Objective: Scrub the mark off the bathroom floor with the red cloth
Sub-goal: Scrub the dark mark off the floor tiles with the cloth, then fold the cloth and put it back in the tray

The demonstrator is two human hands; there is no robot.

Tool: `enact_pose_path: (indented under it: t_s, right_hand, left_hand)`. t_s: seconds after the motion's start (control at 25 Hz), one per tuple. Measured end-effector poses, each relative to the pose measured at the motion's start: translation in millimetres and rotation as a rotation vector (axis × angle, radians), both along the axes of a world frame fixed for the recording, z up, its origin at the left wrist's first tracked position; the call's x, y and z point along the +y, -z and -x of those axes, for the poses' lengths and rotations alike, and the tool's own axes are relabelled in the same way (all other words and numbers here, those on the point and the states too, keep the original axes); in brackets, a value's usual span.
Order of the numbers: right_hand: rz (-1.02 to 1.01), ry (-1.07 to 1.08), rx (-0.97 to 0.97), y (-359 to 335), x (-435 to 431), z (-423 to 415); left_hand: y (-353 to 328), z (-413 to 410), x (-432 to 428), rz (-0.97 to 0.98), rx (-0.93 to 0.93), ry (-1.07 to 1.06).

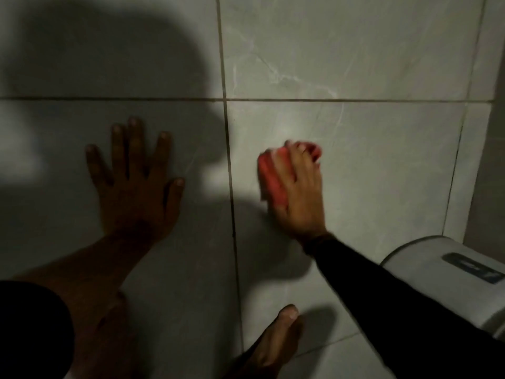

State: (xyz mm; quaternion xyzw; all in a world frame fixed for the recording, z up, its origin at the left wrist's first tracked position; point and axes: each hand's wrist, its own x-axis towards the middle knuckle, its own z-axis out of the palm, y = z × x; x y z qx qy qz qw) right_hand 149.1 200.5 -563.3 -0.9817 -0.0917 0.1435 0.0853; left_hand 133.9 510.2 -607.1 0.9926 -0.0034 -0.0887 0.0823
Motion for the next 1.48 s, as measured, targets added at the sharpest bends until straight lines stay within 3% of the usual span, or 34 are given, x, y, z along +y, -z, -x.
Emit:
enact_pose_path:
  t_s: [0.12, 0.28, 0.4, 0.48, 0.6, 0.72, 0.84, 0.96, 1.08, 1.2, 1.32, 1.48]
  right_hand:
    - [-0.024, 0.269, -0.053, -1.0, -35.8, -24.9]
    - [-0.008, 0.654, 0.086, -24.2, -9.5, 71.1]
    - [-0.01, 0.589, 0.244, -37.7, 57.8, 120.4]
    - [-0.256, 0.611, 0.27, -53.0, 87.3, 124.5]
    - [-0.881, 0.959, 0.433, -100.3, 95.5, 110.3]
    - [-1.266, 1.317, 0.59, -162.5, 78.4, 106.9]
    - [-1.366, 1.578, 0.503, -243.3, 35.0, 119.1]
    - [-1.368, 1.777, 0.183, -319.7, -30.5, 153.5]
    - [-1.275, 1.847, 0.035, -379.4, -96.9, 187.4]
    - [-1.197, 2.032, -0.144, -407.1, -165.6, 229.1]
    - [-1.12, 2.191, -0.272, -419.7, -227.3, 257.5]
    - [-1.121, 2.227, -0.324, -405.7, -284.0, 280.2]
  left_hand:
    - [-3.4, 0.0, -2.0, 0.009, 0.009, 0.004]
    - [-18.9, -3.2, -5.0, -0.019, 0.057, -0.014]
    - [-39.3, -9.6, -6.6, -0.016, 0.145, 0.014]
    - [-60.7, -18.4, -4.5, -0.017, 0.276, 0.064]
    - [-103.2, -33.4, -15.7, 0.088, 0.59, -0.009]
    - [-163.5, -21.7, -72.4, 0.366, 0.959, -0.147]
    - [-244.0, 0.0, -152.7, 0.593, 1.146, -0.316]
    - [-330.4, 19.7, -229.0, 0.708, 1.285, -0.163]
    - [-381.4, 37.5, -303.7, 0.824, 1.226, 0.04]
    - [-418.5, 65.6, -393.7, 0.78, 1.226, 0.187]
    - [-434.5, 93.2, -481.3, 0.692, 1.11, 0.434]
    - [-415.0, 126.0, -567.2, 0.471, 0.985, 0.718]
